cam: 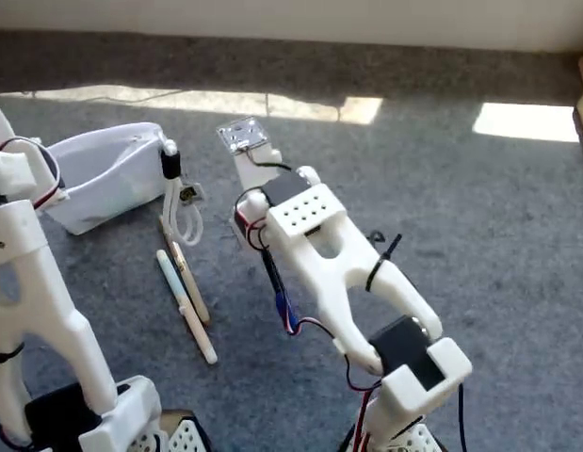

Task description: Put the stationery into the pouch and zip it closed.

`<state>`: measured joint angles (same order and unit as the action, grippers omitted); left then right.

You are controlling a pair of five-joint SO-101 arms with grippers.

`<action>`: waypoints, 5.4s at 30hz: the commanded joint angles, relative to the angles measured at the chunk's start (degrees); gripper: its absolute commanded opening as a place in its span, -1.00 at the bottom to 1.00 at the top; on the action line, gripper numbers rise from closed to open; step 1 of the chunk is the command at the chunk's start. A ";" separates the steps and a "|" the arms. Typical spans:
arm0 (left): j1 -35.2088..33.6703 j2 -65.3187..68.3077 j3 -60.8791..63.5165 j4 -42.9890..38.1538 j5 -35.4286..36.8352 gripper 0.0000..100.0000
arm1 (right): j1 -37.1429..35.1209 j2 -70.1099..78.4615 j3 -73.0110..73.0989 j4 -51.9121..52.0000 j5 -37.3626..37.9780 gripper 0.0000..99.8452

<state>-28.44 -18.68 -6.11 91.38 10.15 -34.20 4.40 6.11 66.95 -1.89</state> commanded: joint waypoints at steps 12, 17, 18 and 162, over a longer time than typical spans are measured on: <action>14.37 -0.66 -6.90 -0.70 0.88 -0.98 | 3.21 -22.02 -3.65 6.37 -0.09 -0.99; 14.37 -0.57 -5.23 -0.97 0.88 -0.98 | 2.95 -31.25 -3.91 5.85 -0.09 -0.99; 14.37 -0.57 -4.88 -0.97 0.88 -0.98 | 2.51 -32.92 -4.09 5.76 -0.18 -0.99; -10.68 -1.10 -4.26 -1.32 3.34 -0.99 | -20.88 6.20 12.09 -32.66 -5.63 -0.72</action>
<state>-38.73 -18.51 -8.92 91.12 12.79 -55.03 9.93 22.73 35.91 -6.99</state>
